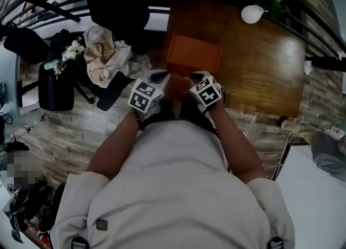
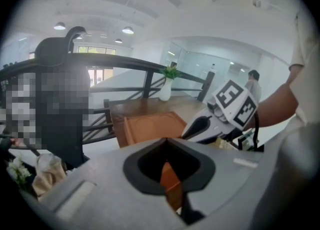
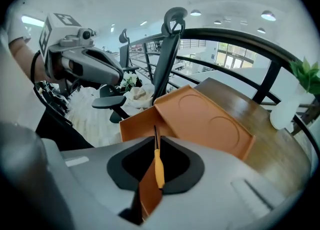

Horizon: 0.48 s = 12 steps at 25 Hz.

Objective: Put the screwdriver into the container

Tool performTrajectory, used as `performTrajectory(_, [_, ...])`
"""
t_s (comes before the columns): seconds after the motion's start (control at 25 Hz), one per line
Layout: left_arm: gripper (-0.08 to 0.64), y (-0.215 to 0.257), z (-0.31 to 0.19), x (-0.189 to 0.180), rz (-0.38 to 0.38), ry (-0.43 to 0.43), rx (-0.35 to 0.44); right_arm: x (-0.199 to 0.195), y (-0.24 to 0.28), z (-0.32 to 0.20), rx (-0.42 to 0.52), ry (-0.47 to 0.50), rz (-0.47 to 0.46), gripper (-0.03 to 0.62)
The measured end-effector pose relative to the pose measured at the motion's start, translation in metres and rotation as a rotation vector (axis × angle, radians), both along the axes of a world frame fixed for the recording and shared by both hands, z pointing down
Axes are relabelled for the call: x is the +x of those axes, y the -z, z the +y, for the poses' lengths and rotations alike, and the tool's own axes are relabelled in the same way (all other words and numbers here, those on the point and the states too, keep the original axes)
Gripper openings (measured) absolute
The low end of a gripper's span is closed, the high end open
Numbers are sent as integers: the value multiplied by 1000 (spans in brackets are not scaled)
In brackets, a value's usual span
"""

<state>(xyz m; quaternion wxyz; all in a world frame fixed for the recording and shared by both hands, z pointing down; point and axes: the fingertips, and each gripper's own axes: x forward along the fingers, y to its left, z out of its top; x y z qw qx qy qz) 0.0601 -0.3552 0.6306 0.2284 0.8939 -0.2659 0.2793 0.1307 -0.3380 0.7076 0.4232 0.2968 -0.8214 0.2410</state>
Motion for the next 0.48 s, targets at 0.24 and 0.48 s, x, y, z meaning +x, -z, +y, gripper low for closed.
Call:
performTrajectory(0.24, [3, 29, 7, -4, 33, -26, 49, -1, 49, 3, 85, -71, -61, 20])
performTrajectory(0.48, [3, 59, 12, -5, 54, -65, 97, 3, 101, 2, 242, -117, -85, 9])
